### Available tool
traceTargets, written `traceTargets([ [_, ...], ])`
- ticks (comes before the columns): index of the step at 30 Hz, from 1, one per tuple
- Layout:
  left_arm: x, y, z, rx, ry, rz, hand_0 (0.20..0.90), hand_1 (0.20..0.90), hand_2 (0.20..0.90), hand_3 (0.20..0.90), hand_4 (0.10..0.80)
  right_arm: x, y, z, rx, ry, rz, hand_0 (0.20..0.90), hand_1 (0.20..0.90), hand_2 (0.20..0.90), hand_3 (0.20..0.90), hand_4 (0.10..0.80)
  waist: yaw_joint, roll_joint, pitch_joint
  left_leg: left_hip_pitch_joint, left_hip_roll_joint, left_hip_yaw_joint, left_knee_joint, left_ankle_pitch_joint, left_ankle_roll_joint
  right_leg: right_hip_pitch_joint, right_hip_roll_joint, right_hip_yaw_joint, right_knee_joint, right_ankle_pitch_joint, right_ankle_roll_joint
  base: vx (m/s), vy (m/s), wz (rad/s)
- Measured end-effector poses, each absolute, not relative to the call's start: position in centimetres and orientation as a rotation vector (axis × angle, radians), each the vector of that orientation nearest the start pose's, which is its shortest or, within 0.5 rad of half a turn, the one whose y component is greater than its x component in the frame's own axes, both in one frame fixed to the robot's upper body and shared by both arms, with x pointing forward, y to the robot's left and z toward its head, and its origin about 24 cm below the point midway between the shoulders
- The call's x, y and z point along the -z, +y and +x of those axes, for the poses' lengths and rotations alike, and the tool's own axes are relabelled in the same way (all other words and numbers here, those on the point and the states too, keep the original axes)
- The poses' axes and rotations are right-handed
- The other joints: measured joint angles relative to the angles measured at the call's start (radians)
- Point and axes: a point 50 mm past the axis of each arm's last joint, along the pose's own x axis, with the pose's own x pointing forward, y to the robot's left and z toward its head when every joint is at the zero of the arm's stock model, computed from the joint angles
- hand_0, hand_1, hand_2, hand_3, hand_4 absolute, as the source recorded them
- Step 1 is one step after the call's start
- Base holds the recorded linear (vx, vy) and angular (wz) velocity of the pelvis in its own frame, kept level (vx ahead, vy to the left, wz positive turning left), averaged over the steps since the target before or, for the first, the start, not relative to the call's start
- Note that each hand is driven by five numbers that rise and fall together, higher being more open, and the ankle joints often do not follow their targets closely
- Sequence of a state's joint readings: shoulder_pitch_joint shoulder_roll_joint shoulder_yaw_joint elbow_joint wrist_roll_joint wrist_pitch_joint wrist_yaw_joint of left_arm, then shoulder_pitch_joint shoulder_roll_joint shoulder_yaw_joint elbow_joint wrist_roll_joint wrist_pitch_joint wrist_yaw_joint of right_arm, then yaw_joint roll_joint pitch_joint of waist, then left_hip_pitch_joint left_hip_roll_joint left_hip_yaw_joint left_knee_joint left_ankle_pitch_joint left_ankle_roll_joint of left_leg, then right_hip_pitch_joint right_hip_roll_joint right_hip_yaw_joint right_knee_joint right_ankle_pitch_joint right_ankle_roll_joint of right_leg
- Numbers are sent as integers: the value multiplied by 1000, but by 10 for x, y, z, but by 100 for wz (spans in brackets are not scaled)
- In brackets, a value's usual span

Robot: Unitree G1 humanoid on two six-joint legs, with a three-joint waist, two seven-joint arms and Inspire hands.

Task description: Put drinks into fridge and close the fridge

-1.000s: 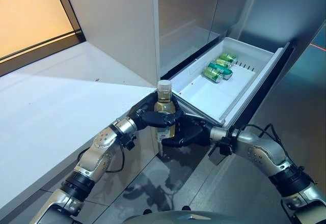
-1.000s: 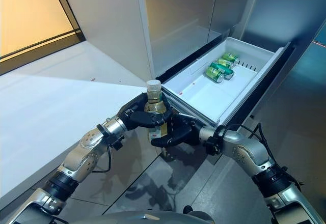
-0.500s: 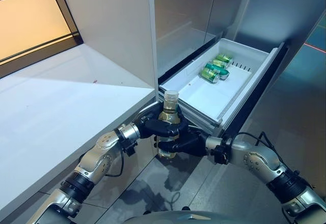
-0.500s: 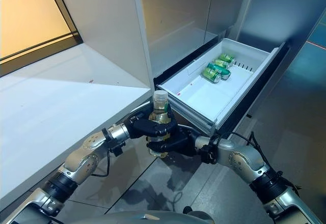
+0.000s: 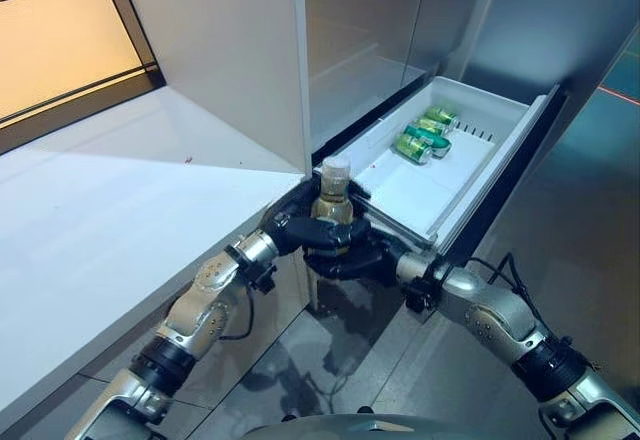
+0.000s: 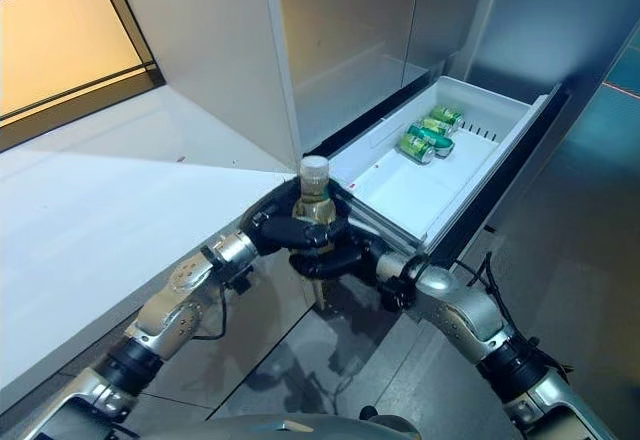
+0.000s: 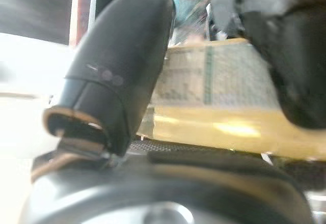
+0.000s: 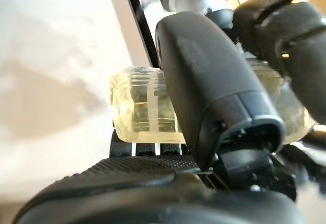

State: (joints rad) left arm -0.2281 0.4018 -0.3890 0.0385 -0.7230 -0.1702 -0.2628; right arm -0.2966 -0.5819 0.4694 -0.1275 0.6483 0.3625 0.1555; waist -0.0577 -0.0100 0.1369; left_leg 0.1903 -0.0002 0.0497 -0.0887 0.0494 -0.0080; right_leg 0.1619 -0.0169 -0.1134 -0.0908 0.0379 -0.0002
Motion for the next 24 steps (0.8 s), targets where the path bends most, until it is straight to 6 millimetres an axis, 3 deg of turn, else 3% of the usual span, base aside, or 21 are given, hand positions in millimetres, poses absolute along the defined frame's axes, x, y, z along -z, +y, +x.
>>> traceTargets([
  [5,-119,110,275,576,-348,-239,900,900,900,900,800,-115,-131,289,-590,98,-151,300,300,300,200,100,1,0,0,-7,1,-3,0,0,0,-6,3,-2,0,1,-1,0,0,0],
  [10,-122,111,274,551,-379,-212,900,900,900,900,800,-149,-182,312,-296,-14,-298,300,300,300,200,100,23,-3,2,-12,0,-4,0,0,0,-10,2,-4,0,1,-1,-2,-1,1],
  [13,-116,113,272,550,-353,-209,900,900,900,900,800,-167,-223,322,-89,-61,-441,300,300,300,200,100,31,-4,3,-14,0,-9,0,0,0,-10,2,-7,0,1,-1,5,-3,3],
  [18,-96,114,269,597,-238,-231,900,900,900,900,800,-184,-266,326,113,-66,-622,300,300,300,200,100,29,-4,8,-18,1,-18,0,0,0,-10,3,-13,0,0,-1,12,-2,3],
  [24,-48,110,247,728,41,-313,900,900,900,900,800,-193,-311,331,277,-19,-671,300,300,300,200,100,31,3,37,-22,-1,-45,-3,1,1,1,-1,-38,0,-3,2,51,-3,12],
])
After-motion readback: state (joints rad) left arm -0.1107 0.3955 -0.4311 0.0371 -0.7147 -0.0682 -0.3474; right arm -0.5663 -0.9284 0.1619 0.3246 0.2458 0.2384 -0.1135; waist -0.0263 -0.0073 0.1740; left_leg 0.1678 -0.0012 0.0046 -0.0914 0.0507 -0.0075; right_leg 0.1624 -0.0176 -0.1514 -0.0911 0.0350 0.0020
